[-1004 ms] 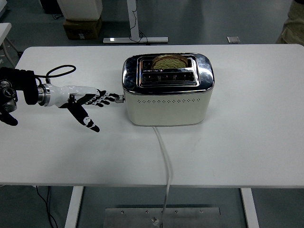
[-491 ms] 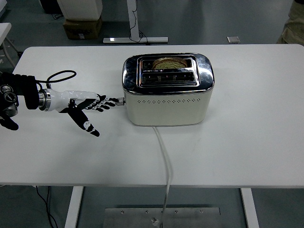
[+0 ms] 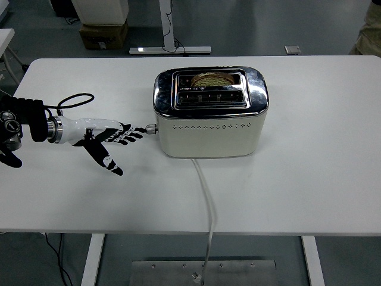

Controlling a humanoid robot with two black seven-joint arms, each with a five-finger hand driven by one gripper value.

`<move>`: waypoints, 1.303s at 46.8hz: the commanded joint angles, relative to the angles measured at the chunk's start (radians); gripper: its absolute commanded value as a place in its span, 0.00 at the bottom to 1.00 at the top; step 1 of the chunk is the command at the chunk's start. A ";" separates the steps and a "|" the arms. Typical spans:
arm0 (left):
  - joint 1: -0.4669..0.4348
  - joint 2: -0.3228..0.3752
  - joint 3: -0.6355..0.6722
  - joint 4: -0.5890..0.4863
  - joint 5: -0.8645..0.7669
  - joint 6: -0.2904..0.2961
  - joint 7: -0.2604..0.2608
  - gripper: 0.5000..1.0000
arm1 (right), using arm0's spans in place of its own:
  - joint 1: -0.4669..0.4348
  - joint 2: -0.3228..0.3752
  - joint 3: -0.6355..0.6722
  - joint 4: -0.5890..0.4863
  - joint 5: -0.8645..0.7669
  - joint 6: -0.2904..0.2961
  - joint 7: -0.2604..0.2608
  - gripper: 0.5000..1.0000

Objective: Press down toaster

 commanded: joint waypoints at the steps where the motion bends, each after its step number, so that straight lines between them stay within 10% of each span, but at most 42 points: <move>1: 0.001 0.001 0.000 0.000 0.000 0.000 0.000 1.00 | 0.000 0.000 -0.001 0.000 0.000 0.000 0.000 1.00; 27: -0.012 0.041 -0.031 -0.002 -0.045 0.000 -0.002 1.00 | 0.000 0.000 -0.001 0.000 -0.002 0.000 0.000 1.00; 41: -0.155 0.081 -0.125 0.025 -0.382 0.000 -0.003 1.00 | 0.000 0.000 -0.001 0.000 0.000 0.000 0.000 1.00; 61: -0.154 -0.023 -0.249 0.334 -0.847 0.011 -0.015 1.00 | 0.000 0.000 -0.001 0.000 0.000 -0.002 0.000 1.00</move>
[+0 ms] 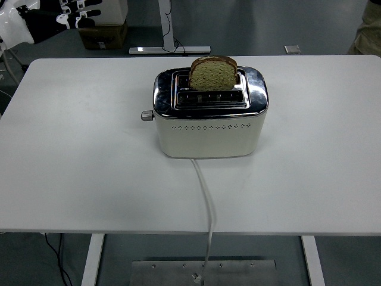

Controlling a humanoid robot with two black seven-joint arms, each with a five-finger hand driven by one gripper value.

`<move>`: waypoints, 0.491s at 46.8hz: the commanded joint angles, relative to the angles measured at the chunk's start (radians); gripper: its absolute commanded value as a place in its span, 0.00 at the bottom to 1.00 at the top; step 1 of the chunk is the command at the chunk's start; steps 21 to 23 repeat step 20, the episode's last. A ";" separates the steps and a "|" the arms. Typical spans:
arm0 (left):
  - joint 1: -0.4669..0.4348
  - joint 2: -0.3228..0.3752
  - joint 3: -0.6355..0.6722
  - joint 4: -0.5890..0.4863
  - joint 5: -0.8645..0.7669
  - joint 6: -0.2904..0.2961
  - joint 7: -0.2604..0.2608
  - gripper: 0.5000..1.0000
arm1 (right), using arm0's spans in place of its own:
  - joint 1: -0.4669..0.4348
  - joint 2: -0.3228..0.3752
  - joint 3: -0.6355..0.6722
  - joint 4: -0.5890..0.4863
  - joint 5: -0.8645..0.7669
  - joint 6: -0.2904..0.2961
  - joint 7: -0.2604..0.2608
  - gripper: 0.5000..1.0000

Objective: Press down toaster

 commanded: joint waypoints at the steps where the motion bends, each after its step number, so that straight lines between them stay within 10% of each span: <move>1: 0.027 -0.033 0.001 0.053 -0.127 0.018 0.000 1.00 | 0.000 0.000 0.000 0.000 0.000 0.000 0.000 1.00; 23: 0.141 -0.101 -0.001 0.126 -0.289 0.058 -0.046 1.00 | 0.000 0.000 0.000 0.000 0.000 0.000 0.000 1.00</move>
